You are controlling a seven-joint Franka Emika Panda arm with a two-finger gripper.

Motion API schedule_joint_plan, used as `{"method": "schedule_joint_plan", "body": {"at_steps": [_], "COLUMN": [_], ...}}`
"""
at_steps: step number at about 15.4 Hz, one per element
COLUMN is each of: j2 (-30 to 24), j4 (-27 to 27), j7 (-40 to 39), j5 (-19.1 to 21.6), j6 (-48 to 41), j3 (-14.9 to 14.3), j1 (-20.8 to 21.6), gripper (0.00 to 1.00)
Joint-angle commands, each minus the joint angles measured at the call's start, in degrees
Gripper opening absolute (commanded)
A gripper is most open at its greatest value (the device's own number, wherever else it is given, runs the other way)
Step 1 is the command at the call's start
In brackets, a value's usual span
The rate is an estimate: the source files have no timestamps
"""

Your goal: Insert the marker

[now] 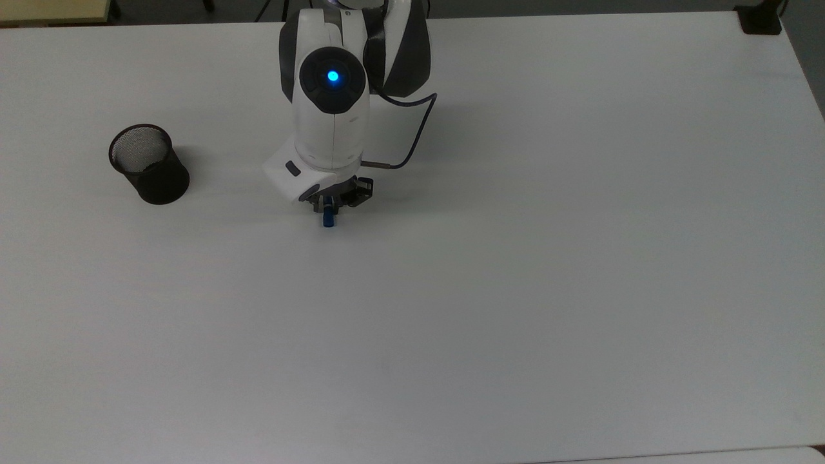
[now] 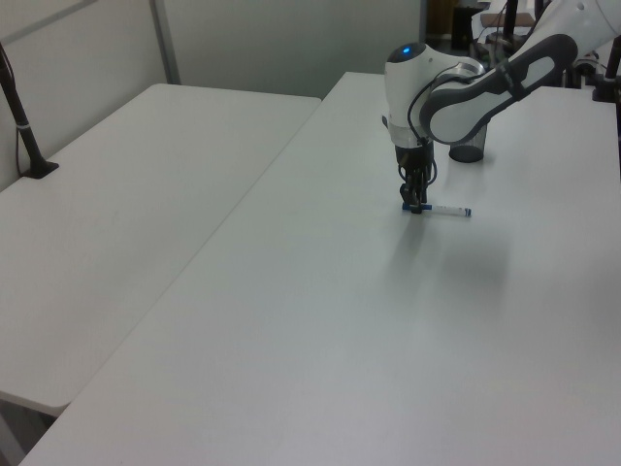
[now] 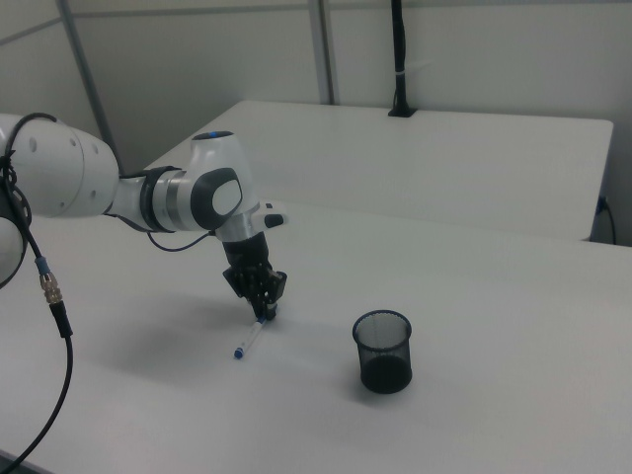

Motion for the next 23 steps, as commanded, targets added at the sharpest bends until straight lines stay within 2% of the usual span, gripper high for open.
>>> {"method": "schedule_joint_plan", "body": {"at_steps": [1, 7, 13, 16, 19, 23], "j2": [-0.75, -1.8, -6.81, -8.48, -8.92, -8.75], "j4": [-1.34, 1.2, 3.05, 5.33, 8.32, 8.24], "j7": [1.76, 1.94, 1.76, 1.76, 0.97, 0.09], "j5": [-1.13, -0.34, -0.43, -0.43, -0.77, -1.04], "j6": [2.16, 2.16, 1.9, 2.08, 2.25, 8.13], "j3": [-0.29, -0.37, -0.55, -0.72, -0.55, -0.73], "j1": [0.16, -1.06, -4.84, -9.4, -16.07, -20.39], "gripper": [0.2, 0.17, 0.17, 0.17, 0.18, 0.18]}}
